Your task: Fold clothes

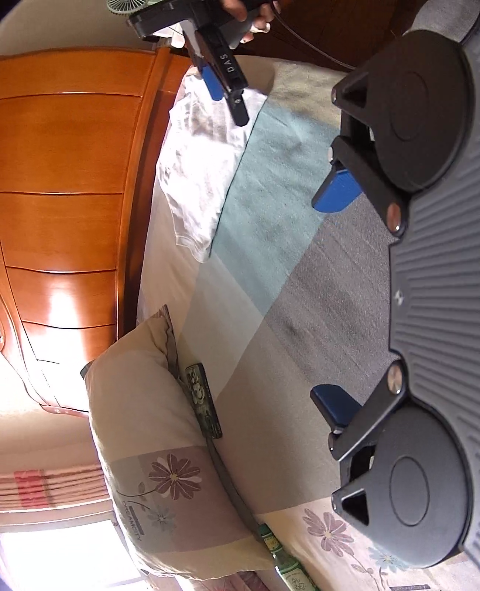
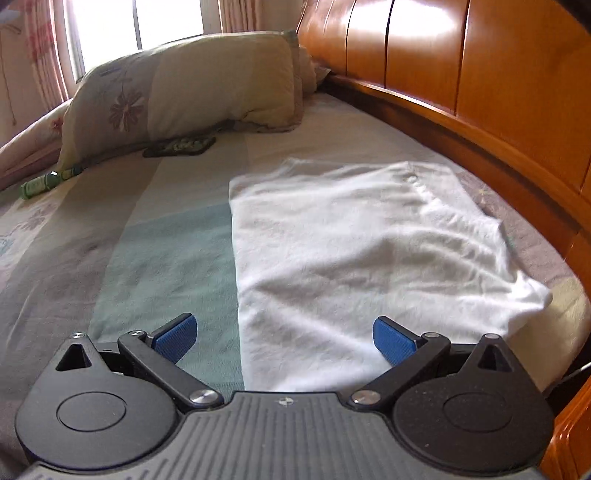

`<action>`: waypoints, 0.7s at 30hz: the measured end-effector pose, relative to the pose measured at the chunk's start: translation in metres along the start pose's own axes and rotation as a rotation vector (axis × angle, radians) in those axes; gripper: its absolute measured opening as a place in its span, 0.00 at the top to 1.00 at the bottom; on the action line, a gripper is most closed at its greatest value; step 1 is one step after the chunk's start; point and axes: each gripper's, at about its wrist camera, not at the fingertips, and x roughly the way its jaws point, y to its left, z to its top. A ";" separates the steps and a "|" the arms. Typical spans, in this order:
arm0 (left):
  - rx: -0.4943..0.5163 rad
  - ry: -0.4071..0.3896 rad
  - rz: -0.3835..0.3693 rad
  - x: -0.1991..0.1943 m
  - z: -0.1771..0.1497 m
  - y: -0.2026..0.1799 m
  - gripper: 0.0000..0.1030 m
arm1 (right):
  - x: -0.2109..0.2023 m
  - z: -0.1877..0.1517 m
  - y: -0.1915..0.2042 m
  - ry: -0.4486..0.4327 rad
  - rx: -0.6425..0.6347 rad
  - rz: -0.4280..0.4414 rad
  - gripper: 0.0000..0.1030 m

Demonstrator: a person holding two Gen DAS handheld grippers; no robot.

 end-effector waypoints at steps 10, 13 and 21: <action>-0.027 0.009 -0.002 0.003 0.007 -0.014 0.04 | 0.009 0.064 -0.088 -0.200 0.246 -0.022 0.00; -0.071 0.023 -0.025 0.008 0.013 -0.014 0.04 | 0.031 0.065 -0.109 -0.177 0.293 -0.093 0.00; -0.092 0.043 -0.045 0.013 0.017 -0.017 0.04 | -0.010 0.032 -0.073 -0.177 0.291 -0.018 0.00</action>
